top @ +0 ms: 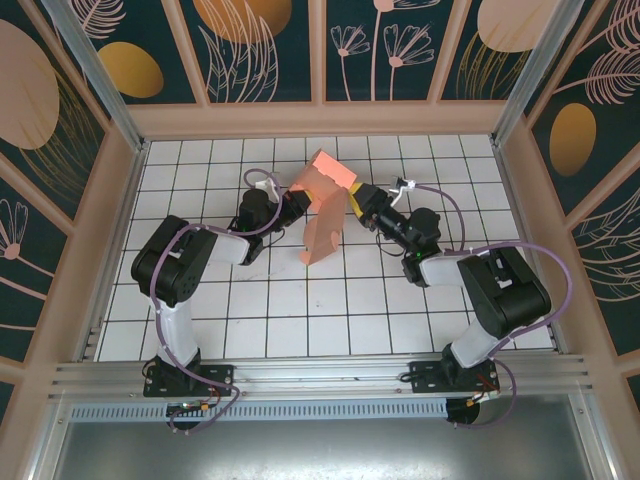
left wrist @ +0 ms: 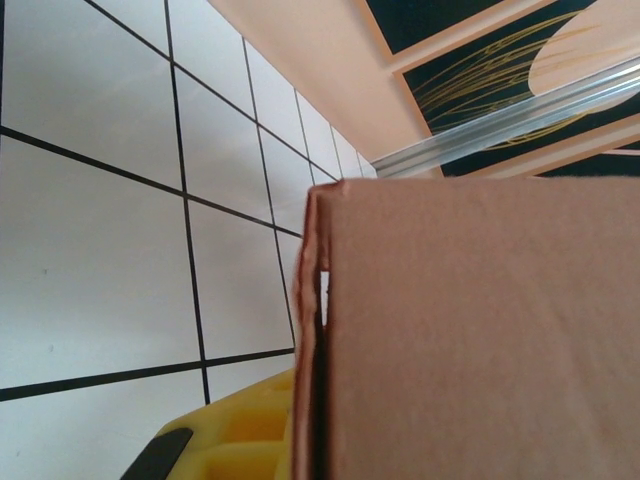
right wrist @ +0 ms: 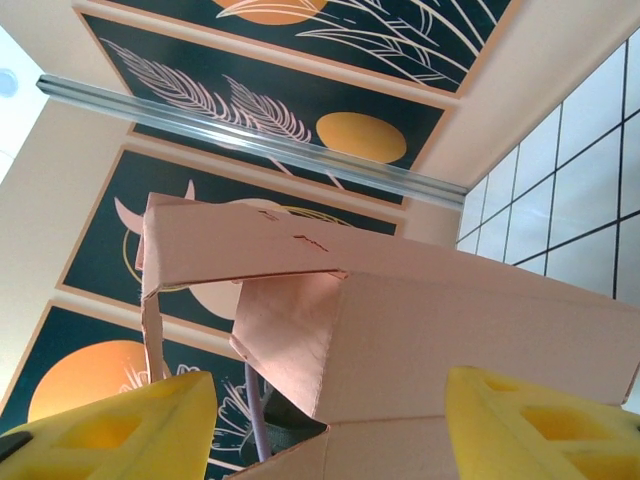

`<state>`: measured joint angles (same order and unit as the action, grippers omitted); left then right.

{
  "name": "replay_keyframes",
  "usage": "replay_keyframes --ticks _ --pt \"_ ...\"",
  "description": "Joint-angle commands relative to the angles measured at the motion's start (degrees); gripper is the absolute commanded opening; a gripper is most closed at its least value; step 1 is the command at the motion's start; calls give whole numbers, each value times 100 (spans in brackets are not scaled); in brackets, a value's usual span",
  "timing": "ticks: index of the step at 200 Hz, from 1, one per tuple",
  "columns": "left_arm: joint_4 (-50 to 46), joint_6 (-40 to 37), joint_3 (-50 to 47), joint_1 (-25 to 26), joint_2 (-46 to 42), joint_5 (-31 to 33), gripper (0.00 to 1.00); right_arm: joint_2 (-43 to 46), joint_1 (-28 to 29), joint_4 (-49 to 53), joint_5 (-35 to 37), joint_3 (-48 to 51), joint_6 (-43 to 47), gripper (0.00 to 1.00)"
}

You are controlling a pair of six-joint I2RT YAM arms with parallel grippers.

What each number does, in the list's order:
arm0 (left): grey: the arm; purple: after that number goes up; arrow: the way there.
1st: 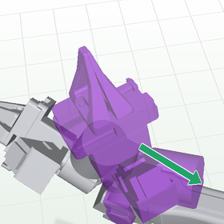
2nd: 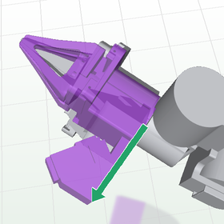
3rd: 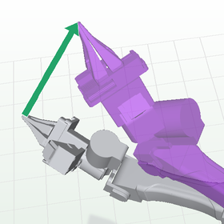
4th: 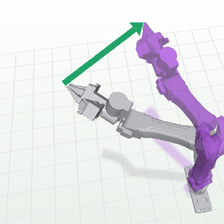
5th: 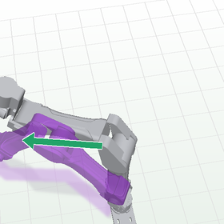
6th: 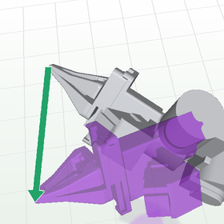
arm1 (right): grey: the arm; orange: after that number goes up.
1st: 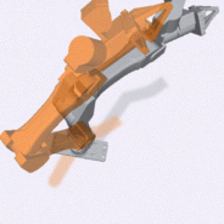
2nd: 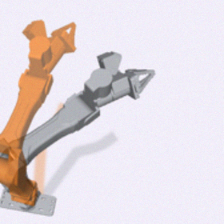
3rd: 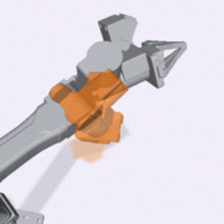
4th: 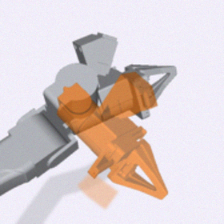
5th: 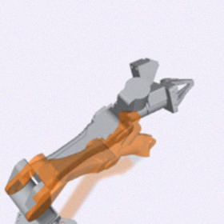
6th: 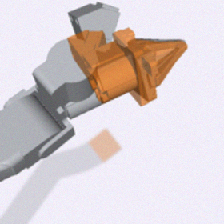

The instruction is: Fold the paper box

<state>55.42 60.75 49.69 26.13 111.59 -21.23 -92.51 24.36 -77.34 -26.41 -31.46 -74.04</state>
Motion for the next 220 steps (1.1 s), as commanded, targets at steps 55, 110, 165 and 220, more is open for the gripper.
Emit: replay_keyframes --ticks 55,110,165,220 --pt "298 32 -15 -4 -137 -170 0 -389 -45 -1395 204 239 -579 56" --pt "108 -235 -5 -3 -139 -58 0 -396 3 -998 119 75 -460 43" --pt "-144 -743 -65 -7 -233 181 0 -232 -8 25 376 -31 -402 33" --pt "-288 -913 -81 -3 -238 343 0 218 49 1986 607 -325 167 22"
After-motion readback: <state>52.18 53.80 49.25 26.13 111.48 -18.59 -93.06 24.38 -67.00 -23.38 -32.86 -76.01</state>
